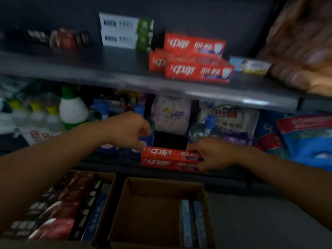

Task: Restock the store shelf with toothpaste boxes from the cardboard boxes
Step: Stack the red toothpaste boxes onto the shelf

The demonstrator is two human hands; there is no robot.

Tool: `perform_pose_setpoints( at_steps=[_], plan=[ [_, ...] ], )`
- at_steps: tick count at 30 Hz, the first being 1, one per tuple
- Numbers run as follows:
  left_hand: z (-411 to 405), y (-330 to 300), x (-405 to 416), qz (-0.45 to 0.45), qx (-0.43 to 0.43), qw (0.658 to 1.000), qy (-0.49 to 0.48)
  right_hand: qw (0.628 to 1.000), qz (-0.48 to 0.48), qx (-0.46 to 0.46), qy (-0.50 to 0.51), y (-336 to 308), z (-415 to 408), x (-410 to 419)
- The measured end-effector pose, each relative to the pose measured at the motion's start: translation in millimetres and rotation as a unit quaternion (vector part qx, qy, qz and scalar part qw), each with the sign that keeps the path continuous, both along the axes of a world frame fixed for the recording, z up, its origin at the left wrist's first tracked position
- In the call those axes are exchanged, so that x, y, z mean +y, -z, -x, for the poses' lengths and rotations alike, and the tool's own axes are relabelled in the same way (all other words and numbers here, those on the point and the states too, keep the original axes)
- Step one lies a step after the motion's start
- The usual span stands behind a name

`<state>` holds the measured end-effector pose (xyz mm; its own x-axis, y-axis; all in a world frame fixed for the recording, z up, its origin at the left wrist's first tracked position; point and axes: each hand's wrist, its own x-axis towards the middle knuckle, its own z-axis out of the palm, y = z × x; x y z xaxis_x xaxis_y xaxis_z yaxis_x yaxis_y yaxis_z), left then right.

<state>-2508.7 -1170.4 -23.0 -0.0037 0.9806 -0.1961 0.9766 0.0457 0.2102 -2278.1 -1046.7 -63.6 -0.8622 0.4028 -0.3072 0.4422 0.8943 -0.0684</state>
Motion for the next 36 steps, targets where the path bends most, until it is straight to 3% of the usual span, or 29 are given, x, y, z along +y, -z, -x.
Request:
perform_pose_setpoints(
  at_steps=[8,14,24,36],
  plan=[
    [-12.1,-127.7,13.2,-0.071,-0.051,0.996,-0.006,0.996,-0.048,0.073,0.012,-145.7,-20.4,18.1],
    [-18.1,-187.2,39.4,-0.116,-0.090,0.989,0.001,0.989,-0.026,0.142,0.034,-208.3,-25.0,46.3],
    [-1.7,-207.9,99.3,-0.154,-0.095,0.983,-0.023,0.981,-0.008,0.171,0.088,-241.1,-8.3,102.4],
    [42.0,-206.1,164.0,-0.167,-0.087,0.979,-0.083,0.968,-0.091,0.216,0.090,-244.4,44.2,163.9]
  ],
)
